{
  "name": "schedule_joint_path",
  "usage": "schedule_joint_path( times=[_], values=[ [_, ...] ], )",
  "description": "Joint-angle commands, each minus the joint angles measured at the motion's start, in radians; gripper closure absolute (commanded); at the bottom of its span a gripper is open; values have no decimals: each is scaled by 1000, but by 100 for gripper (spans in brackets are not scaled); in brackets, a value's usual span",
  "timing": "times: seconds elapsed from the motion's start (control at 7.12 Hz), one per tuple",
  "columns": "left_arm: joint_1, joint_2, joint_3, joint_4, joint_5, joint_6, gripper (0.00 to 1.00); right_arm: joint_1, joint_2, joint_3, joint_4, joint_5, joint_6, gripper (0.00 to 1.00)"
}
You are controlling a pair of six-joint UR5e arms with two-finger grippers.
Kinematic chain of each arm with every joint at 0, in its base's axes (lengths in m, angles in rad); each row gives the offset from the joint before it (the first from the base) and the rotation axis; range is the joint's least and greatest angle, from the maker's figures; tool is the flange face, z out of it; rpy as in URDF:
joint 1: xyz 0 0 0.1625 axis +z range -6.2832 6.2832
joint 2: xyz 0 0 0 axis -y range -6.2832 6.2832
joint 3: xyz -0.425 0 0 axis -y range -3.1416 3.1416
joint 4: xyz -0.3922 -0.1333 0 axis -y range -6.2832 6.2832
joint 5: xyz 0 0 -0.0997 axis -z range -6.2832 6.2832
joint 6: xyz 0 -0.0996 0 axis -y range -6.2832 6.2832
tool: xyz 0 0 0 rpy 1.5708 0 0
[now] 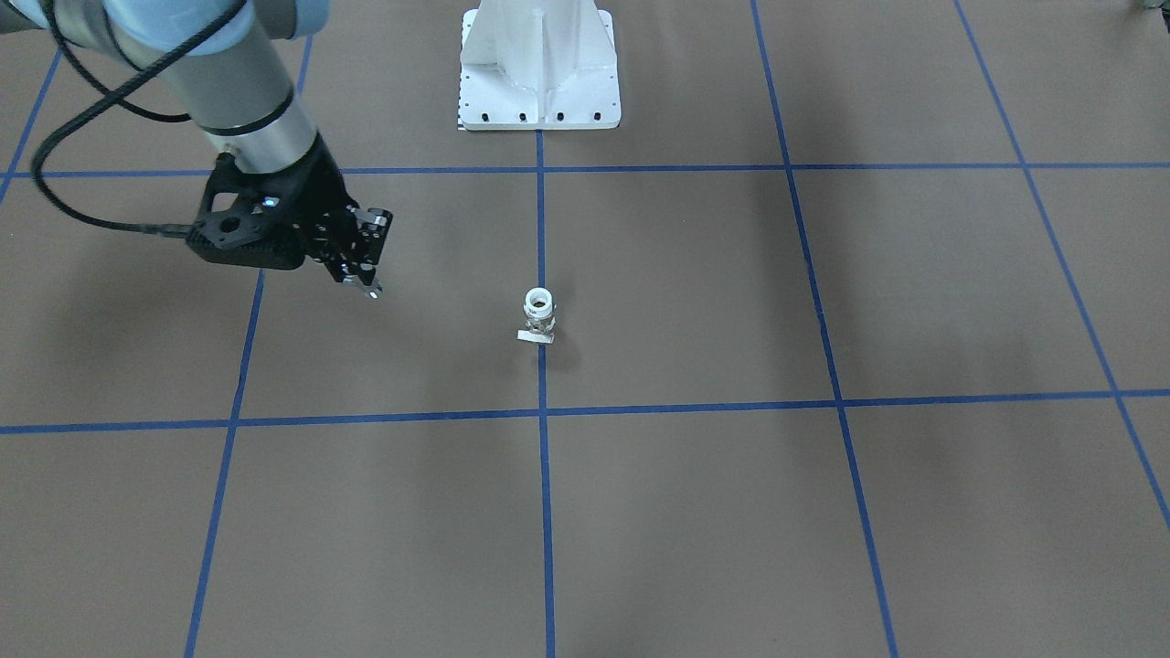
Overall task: Assemble PPR valve and pipe with both arms
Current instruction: 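Lift the chrome fitting with the right gripper and carry it over the white fitting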
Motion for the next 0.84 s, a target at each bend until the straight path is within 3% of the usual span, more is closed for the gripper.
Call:
schedule_joint_path(
  times=[0.0, 0.42, 0.7],
  values=[
    [0, -1, -2, 0, 1, -1, 0, -99, 148, -85, -46, -104, 204, 100],
    [-3, 1, -14, 1, 1, -1, 0, -160, 283, -259, -100, -172, 321, 100],
    [-3, 1, -13, 1, 1, -1, 0, -208, 291, -278, -101, -210, 366, 100]
  ],
)
